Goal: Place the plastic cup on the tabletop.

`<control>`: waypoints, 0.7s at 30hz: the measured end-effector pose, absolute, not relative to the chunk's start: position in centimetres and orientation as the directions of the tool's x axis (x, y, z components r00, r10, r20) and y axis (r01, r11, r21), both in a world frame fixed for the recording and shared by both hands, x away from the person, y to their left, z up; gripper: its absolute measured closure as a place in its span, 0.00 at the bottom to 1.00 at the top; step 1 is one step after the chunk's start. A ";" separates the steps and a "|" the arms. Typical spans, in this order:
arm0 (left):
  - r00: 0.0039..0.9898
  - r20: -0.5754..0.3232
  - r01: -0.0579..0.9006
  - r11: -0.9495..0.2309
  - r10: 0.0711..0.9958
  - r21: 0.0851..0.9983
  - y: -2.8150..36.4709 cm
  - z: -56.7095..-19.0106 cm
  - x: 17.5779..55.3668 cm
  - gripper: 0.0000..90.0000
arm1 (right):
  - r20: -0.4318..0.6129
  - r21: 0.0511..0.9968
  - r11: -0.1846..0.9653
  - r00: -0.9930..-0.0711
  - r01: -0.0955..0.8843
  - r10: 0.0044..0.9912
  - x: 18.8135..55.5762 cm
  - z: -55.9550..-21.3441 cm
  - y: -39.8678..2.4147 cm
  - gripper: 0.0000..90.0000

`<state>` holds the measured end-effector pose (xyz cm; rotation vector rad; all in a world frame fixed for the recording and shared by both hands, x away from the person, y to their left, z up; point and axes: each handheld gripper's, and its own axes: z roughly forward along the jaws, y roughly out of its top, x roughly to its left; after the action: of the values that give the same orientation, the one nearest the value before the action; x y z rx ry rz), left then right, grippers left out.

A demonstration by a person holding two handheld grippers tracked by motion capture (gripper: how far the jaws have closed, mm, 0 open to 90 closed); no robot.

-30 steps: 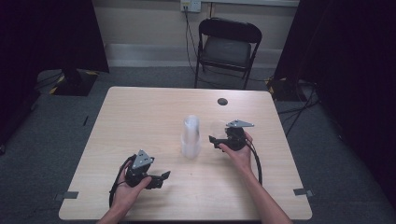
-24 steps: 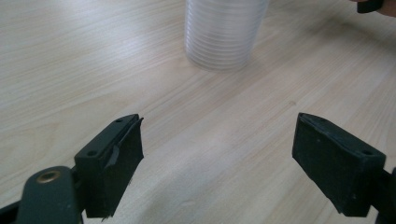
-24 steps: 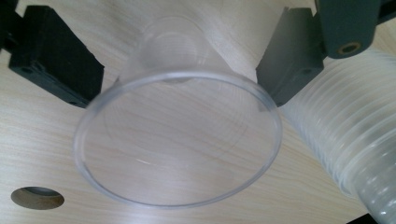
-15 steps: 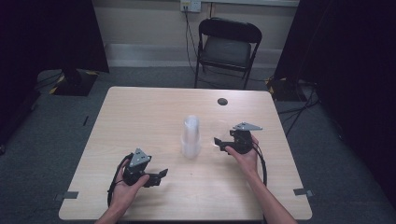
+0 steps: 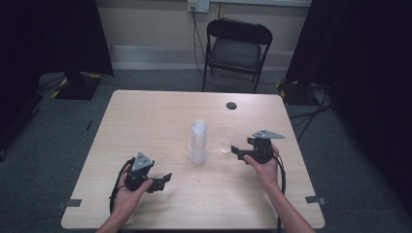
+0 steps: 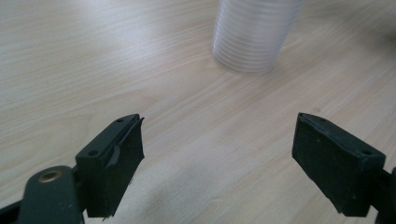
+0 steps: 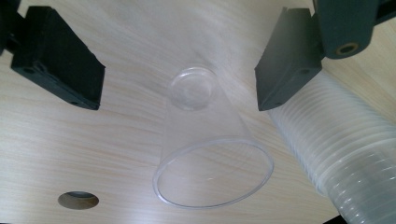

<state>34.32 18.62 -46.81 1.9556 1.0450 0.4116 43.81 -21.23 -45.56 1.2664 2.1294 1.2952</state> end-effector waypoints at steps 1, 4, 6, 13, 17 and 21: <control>0.595 -0.101 0.514 -0.282 0.797 0.810 18.6 -46.8 34.3 0.18 | 0.149 0.839 0.184 -0.541 0.512 0.828 43.6 -45.4 -21.4 0.17; 0.606 -0.088 0.515 -0.305 0.790 0.801 18.3 -47.0 34.3 0.18 | 0.148 0.842 0.181 -0.540 0.508 0.828 43.0 -45.1 -21.8 0.17; 0.609 -0.082 0.510 -0.310 0.789 0.802 18.2 -47.0 34.2 0.18 | 0.140 0.842 0.194 -0.550 0.504 0.823 42.4 -45.0 -22.1 0.17; 0.601 -0.089 0.518 -0.302 0.794 0.800 18.2 -47.1 34.2 0.18 | 0.123 0.838 0.217 -0.561 0.500 0.818 40.2 -44.5 -22.9 0.17; 0.594 -0.096 0.524 -0.293 0.799 0.800 18.4 -47.0 34.3 0.18 | 0.117 0.836 0.225 -0.563 0.501 0.818 39.2 -44.4 -23.3 0.17; 0.591 -0.096 0.523 -0.289 0.801 0.802 18.5 -47.0 34.3 0.18 | 0.113 0.828 0.239 -0.570 0.506 0.814 37.9 -44.7 -23.7 0.17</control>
<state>34.25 18.46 -46.98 1.9678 1.0554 0.4127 37.86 -23.72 -44.66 1.2186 2.1772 1.2541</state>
